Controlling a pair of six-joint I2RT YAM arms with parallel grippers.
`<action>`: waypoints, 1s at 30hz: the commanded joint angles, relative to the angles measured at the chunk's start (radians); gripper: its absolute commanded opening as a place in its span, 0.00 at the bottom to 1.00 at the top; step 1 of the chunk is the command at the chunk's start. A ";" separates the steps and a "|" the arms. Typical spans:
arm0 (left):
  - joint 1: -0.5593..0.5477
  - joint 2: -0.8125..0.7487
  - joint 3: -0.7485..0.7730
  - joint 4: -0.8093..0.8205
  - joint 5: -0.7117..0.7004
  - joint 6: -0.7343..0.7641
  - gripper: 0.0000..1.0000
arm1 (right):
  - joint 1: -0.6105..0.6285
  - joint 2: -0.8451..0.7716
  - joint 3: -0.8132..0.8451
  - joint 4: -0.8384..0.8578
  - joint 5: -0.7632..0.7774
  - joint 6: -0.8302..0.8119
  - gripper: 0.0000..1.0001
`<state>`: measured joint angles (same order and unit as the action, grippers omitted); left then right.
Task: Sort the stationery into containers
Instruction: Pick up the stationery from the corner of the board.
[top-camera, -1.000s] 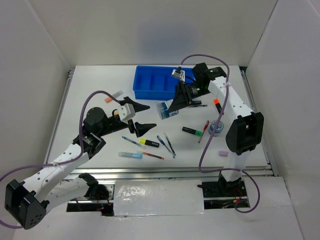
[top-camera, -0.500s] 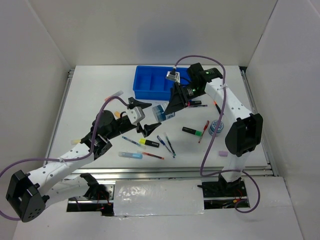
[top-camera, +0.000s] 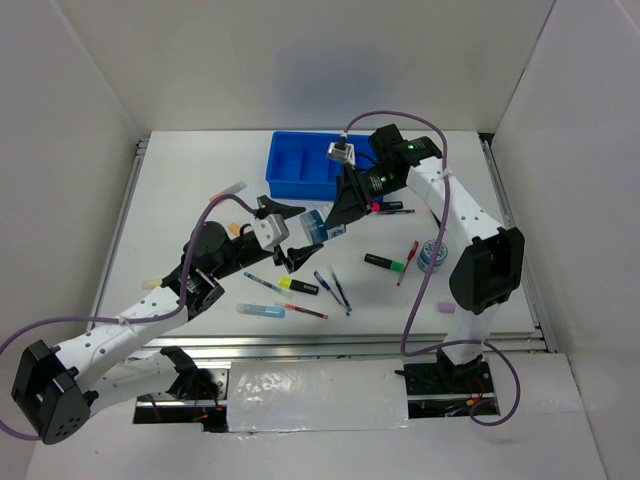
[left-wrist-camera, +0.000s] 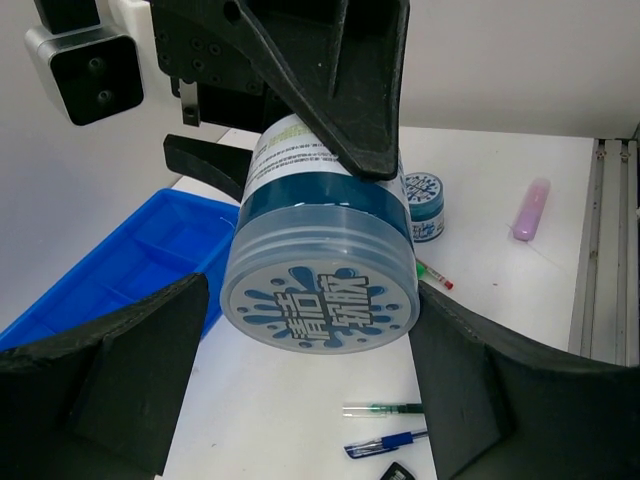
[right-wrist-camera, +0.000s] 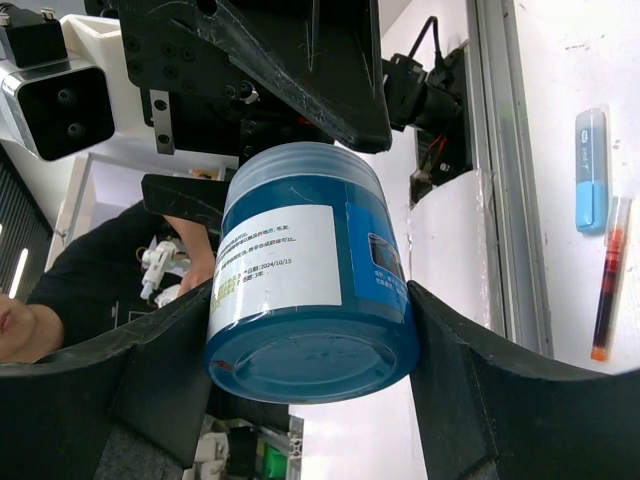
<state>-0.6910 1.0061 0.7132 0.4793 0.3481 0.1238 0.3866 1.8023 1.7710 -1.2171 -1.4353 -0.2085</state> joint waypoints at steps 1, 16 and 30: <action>-0.008 -0.021 0.015 0.104 0.005 -0.012 0.91 | 0.028 -0.040 0.012 0.039 -0.260 0.034 0.00; -0.007 -0.012 0.097 -0.036 0.040 -0.053 0.43 | 0.012 -0.031 -0.034 0.117 -0.258 0.162 0.30; 0.093 0.081 0.412 -0.640 -0.012 -0.115 0.00 | -0.273 -0.015 0.016 0.012 -0.139 0.024 0.79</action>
<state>-0.6479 1.0782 1.0126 -0.0132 0.3645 0.0326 0.2626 1.8038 1.7145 -1.1290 -1.5028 -0.0593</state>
